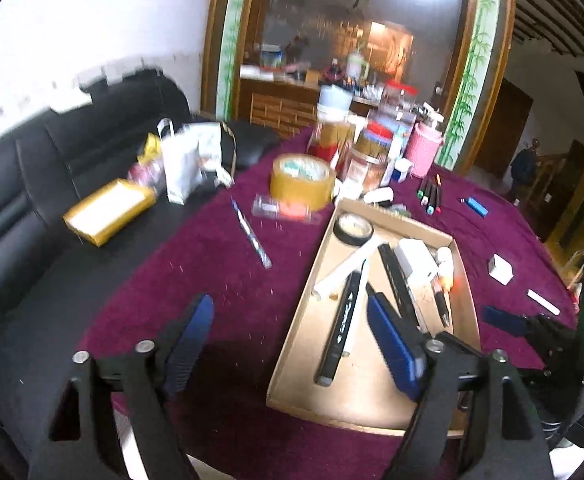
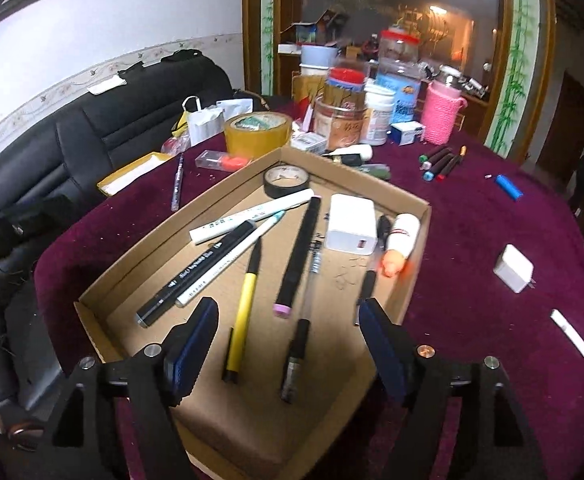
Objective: Organize rigid objects
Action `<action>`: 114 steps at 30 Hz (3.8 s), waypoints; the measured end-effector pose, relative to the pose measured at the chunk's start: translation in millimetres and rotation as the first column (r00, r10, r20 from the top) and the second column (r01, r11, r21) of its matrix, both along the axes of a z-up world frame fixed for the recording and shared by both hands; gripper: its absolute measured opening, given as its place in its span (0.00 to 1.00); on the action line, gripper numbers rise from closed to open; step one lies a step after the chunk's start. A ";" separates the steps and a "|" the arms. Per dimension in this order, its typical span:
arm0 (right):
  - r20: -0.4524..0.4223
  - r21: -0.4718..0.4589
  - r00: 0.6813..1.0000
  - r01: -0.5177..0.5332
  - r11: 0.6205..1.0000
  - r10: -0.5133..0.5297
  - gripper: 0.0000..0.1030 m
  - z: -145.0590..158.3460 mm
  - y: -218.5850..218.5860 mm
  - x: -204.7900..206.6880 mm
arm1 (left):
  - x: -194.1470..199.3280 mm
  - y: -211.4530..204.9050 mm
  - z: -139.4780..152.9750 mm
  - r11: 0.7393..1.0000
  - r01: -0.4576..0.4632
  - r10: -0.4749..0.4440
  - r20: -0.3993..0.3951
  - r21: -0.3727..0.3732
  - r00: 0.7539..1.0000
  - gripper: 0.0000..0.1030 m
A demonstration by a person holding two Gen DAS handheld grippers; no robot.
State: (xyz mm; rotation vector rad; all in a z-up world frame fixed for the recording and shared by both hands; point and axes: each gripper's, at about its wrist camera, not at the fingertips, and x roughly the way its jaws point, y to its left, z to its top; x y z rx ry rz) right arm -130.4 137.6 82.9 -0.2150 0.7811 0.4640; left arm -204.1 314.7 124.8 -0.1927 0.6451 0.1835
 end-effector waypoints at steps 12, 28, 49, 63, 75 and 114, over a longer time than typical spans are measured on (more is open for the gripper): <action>0.048 0.023 0.997 0.058 0.998 -0.059 0.79 11.2 -45.6 -15.8 | -16.0 -49.4 28.5 0.993 0.036 -0.046 0.087 0.111 0.995 0.85; 0.085 0.055 0.989 0.114 0.992 -0.119 0.83 16.6 -93.3 -21.2 | -17.2 -96.4 39.5 0.982 0.072 -0.089 0.089 0.175 0.992 0.85; 0.044 0.043 0.974 0.218 0.975 -0.220 0.83 -2.4 -152.7 9.7 | -43.9 -133.8 93.9 0.974 -0.063 -0.044 0.452 0.218 0.891 1.00; 0.013 -0.101 0.948 0.318 0.943 -0.319 0.83 -19.0 -219.3 63.2 | 11.8 -187.3 77.4 0.964 0.022 -0.120 0.361 0.263 0.925 1.00; -0.176 0.072 0.843 0.526 0.848 -0.508 0.83 -35.7 -348.7 142.1 | 111.9 -229.0 21.3 0.968 0.215 -0.223 0.046 0.131 0.974 1.00; -0.149 -0.043 0.866 0.477 0.878 -0.477 0.32 -61.4 -339.7 141.8 | 240.8 -313.5 -78.6 0.882 0.462 -0.466 -0.301 -0.089 0.832 0.39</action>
